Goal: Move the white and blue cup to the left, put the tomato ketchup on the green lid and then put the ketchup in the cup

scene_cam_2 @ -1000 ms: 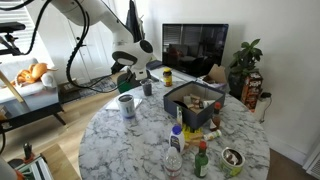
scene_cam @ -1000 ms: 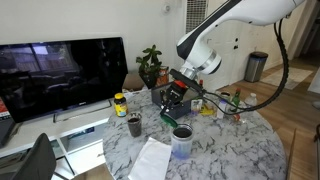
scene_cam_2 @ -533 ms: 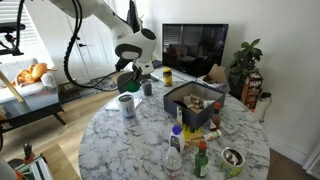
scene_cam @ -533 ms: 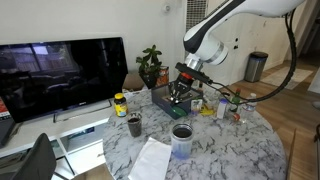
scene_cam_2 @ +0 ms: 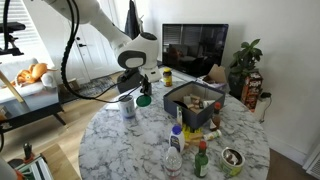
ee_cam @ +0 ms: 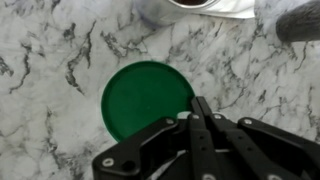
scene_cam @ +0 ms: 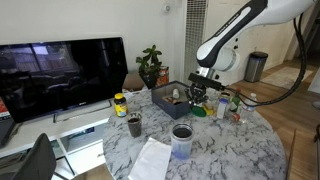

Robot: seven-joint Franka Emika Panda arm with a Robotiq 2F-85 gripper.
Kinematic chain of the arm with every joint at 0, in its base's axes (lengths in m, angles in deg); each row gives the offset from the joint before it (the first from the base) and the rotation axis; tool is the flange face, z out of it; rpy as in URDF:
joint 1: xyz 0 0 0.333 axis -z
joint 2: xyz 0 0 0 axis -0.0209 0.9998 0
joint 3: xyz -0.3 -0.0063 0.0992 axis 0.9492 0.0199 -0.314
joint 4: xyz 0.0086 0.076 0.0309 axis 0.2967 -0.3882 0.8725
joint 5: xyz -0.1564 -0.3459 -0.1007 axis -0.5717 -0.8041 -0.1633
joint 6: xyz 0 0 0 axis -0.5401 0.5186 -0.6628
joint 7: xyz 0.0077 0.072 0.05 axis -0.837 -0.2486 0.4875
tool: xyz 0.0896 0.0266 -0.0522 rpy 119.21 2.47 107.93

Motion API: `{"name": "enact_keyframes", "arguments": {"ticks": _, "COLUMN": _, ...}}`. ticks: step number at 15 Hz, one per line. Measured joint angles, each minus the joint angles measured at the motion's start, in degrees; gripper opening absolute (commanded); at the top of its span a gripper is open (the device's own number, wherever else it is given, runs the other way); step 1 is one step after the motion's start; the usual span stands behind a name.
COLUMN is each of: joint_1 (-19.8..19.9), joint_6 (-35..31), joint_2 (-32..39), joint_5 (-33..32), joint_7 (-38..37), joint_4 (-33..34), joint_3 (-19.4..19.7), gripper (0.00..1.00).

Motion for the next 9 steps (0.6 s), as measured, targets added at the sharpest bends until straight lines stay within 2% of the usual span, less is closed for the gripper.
{"name": "enact_keyframes", "arguments": {"ticks": 5, "joint_1": -0.4, "joint_6": -10.0, "joint_2": 5.2, "joint_5": 0.2, "joint_7": -3.0, "joint_4": -3.3, "joint_3": -1.2, "gripper": 0.00}}
{"name": "enact_keyframes", "arguments": {"ticks": 9, "joint_1": -1.1, "joint_6": -15.1, "joint_2": 9.9, "joint_5": 0.2, "joint_7": -5.3, "joint_4": -3.4, "joint_3": -1.9, "gripper": 0.00}}
